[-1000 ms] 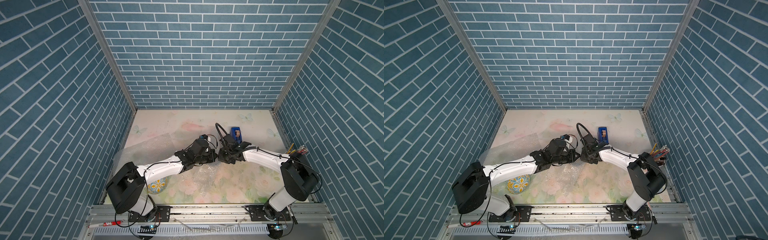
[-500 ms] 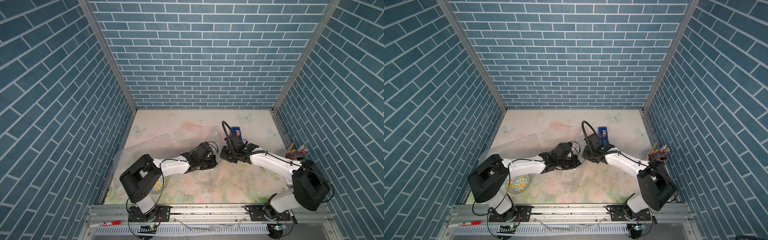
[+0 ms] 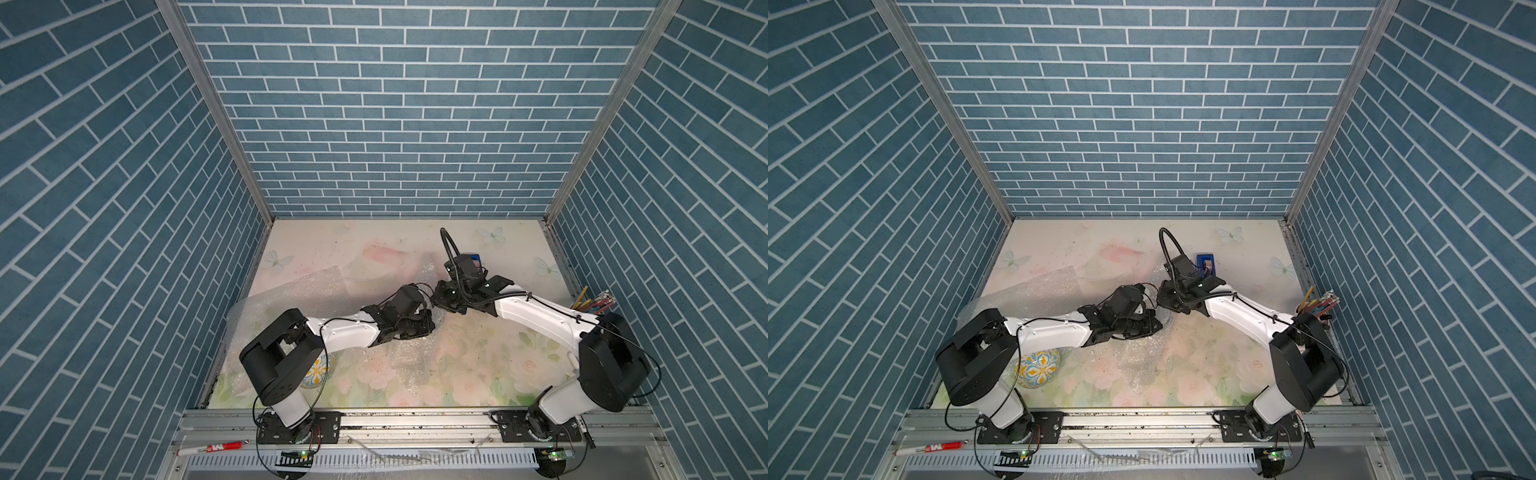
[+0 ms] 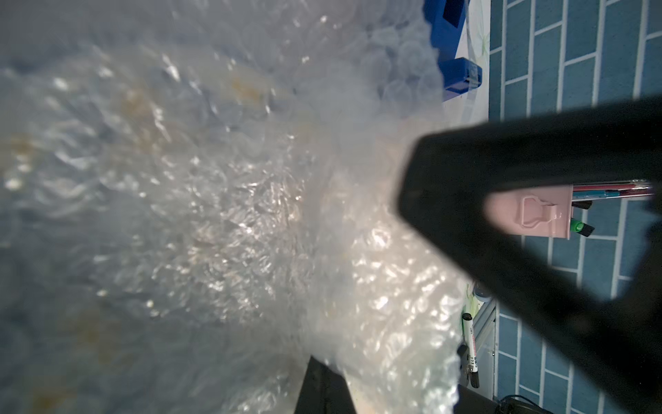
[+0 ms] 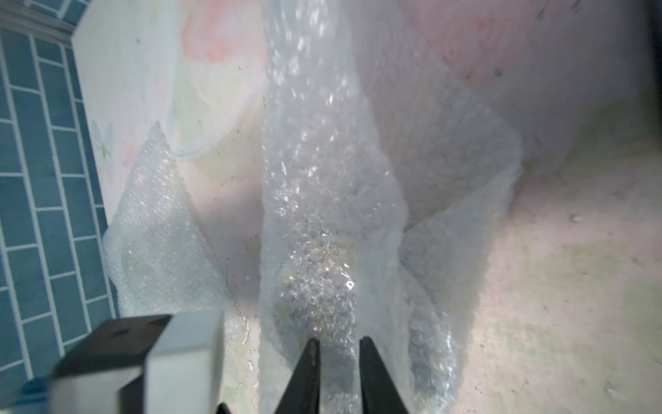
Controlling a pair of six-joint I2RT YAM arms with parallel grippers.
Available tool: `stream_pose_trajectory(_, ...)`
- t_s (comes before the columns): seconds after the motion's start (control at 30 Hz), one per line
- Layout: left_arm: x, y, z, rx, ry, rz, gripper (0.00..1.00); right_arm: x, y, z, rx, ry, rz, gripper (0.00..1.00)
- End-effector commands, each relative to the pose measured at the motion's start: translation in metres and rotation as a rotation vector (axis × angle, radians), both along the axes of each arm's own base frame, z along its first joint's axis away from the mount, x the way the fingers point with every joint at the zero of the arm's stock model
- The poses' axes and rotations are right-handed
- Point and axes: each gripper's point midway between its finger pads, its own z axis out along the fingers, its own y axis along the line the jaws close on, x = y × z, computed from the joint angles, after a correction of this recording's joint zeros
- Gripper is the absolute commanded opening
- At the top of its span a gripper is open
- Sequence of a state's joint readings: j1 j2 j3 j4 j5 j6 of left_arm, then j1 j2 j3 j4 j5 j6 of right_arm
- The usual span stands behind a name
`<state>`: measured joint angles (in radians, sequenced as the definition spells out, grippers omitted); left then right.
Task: Wrap bowls in bubble wrap
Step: Wrap the bowl in bubble wrap.
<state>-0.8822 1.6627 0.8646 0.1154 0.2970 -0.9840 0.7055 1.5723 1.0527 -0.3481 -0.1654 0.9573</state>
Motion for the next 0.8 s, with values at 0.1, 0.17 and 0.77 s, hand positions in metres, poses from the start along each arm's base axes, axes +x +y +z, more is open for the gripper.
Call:
stream_pose_trajectory(0.1, 0.003, -0.006, 0.008, -0.01, -0.015, -0.003, 0.0, -0.001, 0.009, -0.025, -0.006, 0.063, 0.04, 0.18)
stream_pose_trajectory(0.17, 0.003, -0.004, 0.011, -0.008, -0.022, 0.004, 0.07, -0.004, 0.004, -0.038, -0.042, 0.09, 0.03, 0.17)
stream_pose_trajectory(0.77, 0.007, 0.088, 0.051, 0.22, -0.132, 0.141, 0.52, -0.015, -0.013, -0.085, -0.174, 0.2, 0.014, 0.06)
